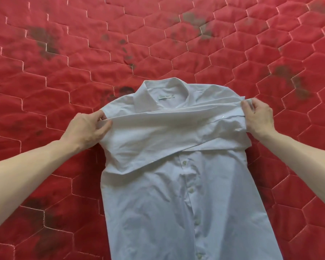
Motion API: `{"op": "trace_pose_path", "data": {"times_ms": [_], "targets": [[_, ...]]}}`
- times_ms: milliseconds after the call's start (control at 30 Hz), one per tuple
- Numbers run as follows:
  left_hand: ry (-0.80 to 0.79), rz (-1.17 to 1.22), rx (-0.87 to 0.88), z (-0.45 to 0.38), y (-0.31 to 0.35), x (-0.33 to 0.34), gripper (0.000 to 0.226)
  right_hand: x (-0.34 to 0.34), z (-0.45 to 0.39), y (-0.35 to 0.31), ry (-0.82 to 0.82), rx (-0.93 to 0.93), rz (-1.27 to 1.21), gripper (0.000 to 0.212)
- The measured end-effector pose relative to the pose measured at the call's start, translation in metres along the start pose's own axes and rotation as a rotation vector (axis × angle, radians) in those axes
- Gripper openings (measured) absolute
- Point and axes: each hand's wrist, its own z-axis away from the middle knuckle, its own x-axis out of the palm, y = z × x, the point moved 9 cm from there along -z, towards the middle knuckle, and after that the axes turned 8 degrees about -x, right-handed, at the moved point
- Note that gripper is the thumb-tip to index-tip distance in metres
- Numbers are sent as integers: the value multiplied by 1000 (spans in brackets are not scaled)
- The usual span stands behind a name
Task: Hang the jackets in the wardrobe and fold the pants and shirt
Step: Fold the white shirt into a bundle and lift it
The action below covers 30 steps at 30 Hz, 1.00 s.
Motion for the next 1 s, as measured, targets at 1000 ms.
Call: {"op": "trace_pose_path", "data": {"times_ms": [1000], "targets": [[217,462,-592,62,-54,36,37,30,19,12,64,21,313,26]]}}
